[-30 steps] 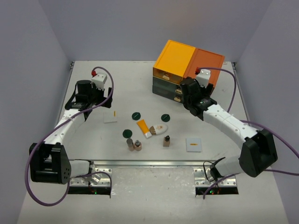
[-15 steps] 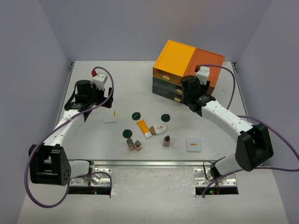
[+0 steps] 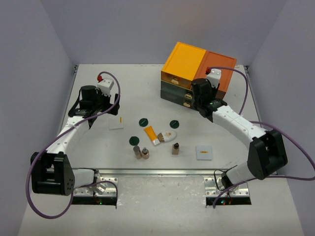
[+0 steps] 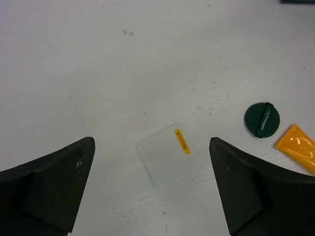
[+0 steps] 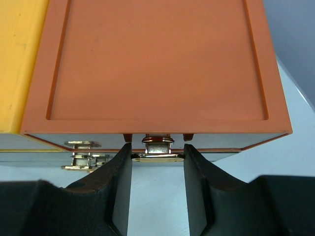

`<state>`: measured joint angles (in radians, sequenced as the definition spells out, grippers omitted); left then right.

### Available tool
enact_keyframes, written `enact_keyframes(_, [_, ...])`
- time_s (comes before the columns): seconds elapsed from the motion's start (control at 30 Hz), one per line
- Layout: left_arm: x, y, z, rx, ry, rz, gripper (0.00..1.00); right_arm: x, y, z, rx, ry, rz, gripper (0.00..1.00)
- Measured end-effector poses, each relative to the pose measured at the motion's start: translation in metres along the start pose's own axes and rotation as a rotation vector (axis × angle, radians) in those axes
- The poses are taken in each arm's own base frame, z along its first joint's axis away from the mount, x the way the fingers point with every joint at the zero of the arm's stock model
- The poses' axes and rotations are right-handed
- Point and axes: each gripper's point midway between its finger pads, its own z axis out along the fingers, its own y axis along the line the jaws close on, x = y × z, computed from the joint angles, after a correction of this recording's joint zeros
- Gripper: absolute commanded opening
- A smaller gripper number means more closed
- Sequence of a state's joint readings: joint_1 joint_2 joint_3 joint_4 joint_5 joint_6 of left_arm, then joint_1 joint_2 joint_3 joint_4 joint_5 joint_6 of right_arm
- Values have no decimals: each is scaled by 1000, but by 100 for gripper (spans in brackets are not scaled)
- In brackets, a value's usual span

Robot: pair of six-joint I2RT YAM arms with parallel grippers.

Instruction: Organize the makeup

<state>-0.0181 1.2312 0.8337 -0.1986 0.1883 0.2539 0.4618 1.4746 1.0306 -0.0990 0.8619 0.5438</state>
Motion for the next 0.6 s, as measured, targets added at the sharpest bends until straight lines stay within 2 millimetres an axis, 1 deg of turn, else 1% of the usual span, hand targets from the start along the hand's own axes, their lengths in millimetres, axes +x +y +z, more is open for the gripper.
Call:
enact_keyframes(0.1, [0, 0, 0, 0, 0, 0, 100, 2, 2, -4, -14, 5, 8, 0])
enact_keyframes(0.17, [1, 0, 0, 0, 2, 0, 100, 5, 4, -10, -27, 4, 9, 0])
enact_keyframes(0.4, [6, -1, 1, 5, 12, -3, 100, 19, 7, -45, -70, 0, -39, 0])
enact_keyframes(0.6, [6, -2, 1, 9, 13, -4, 100, 29, 16, -69, -103, -1, -81, 0])
